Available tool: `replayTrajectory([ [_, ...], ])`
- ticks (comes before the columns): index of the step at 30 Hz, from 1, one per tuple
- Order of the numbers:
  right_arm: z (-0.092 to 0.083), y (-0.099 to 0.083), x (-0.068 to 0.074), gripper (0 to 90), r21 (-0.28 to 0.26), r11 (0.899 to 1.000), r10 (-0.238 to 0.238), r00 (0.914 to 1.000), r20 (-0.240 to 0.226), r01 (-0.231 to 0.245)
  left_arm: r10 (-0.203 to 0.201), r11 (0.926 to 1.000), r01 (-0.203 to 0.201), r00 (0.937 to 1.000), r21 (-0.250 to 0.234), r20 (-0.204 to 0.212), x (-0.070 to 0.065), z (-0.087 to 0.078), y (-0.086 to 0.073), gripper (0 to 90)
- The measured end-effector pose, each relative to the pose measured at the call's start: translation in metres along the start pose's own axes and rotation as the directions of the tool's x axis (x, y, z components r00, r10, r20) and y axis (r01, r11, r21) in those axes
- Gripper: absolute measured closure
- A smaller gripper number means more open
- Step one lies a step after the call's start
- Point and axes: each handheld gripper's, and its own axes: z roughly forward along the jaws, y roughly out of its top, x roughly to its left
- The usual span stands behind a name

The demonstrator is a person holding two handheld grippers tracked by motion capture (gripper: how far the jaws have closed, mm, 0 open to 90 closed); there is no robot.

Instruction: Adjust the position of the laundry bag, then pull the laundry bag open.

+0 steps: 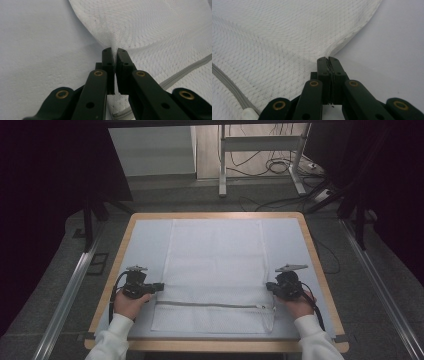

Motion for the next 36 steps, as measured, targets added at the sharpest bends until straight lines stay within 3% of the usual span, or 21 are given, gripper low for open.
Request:
replayTrajectory([
  [4,0.0,-0.001,0.0,86.0,-0.001,1.0,-0.002,1.0,0.002,0.002,0.011,0.9999,-0.011,0.9999,0.005,0.001,-0.001,-0.002,-0.001,81.8],
  [5,0.0,-0.001,-0.001,84.3,-0.004,1.0,-0.004,1.0,0.005,0.004,0.018,0.9998,-0.018,0.9998,0.003,-0.006,-0.002,-0.003,-0.001,77.9],
  [8,-0.001,-0.002,-0.002,71.5,-0.018,1.0,-0.007,0.9996,0.026,0.007,0.052,0.9986,-0.052,0.9981,-0.013,-0.032,-0.007,-0.01,0.001,54.7],
  [11,-0.004,-0.003,-0.004,61.2,-0.044,0.999,0.003,0.9994,0.035,-0.002,0.056,0.9968,-0.058,0.9974,-0.055,-0.045,-0.011,-0.019,0.003,46.1],
  [15,-0.011,-0.002,-0.004,53.9,-0.095,0.995,0.024,0.999,0.037,-0.02,0.078,0.992,-0.083,0.9955,-0.095,-0.055,-0.02,-0.026,0.006,48.0],
  [22,-0.019,-0.005,-0.006,49.4,-0.143,0.989,0.038,0.9986,0.037,-0.033,0.116,0.987,-0.121,0.9922,-0.106,-0.045,-0.039,-0.029,0.011,42.1],
  [25,-0.021,-0.006,-0.007,48.2,-0.147,0.988,0.041,0.9987,0.03,-0.036,0.13,0.9818,-0.14,0.9881,-0.128,-0.081,-0.046,-0.03,0.013,42.9],
  [36,-0.03,-0.012,-0.014,46.5,-0.162,0.985,0.062,0.9977,0.029,-0.056,0.152,0.9817,-0.151,0.9884,-0.116,0.002,-0.065,-0.021,0.015,41.7],
])
